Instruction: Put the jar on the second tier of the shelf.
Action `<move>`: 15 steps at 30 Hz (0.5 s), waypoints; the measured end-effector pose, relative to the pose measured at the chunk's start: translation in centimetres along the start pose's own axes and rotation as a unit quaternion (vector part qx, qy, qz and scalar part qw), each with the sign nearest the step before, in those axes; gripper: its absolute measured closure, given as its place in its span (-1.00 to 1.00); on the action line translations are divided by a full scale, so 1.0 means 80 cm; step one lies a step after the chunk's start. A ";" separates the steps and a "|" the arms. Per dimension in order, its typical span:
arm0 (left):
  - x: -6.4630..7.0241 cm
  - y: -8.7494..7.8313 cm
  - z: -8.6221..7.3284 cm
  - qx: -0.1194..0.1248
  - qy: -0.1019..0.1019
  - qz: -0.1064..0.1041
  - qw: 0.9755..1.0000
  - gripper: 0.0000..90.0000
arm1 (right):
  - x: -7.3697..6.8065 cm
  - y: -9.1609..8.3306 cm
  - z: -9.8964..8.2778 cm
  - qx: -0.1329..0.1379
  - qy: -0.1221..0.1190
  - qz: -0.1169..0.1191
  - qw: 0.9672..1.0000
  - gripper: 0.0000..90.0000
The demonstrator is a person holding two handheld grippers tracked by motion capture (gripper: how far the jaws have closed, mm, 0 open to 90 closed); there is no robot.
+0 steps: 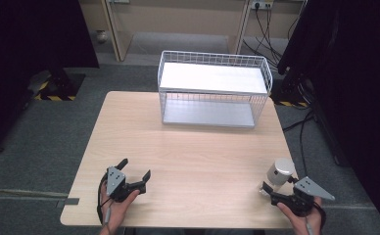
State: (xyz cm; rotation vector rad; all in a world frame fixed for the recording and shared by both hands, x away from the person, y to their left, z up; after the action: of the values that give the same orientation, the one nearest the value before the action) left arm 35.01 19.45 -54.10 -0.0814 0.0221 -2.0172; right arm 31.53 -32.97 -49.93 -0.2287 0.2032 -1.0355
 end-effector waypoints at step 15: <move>-0.003 -0.001 0.000 0.004 -0.011 0.005 1.000 -0.93 | -0.004 -0.088 -0.012 0.015 0.011 -0.025 1.000 -0.89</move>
State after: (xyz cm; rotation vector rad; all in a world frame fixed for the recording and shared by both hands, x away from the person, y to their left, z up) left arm 35.04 19.65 -54.10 -0.0995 0.0007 -2.0058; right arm 25.31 -36.27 -48.83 -0.1965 0.2022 -1.0895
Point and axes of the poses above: each handheld gripper's, and its own axes: y roughly forward along the jaws, z roughly out of its top, x roughly to its right, the point moved 3 cm from there along y, roughly forward along the jaws, and after that the axes turned 6 degrees about x, right-handed, at the moved point
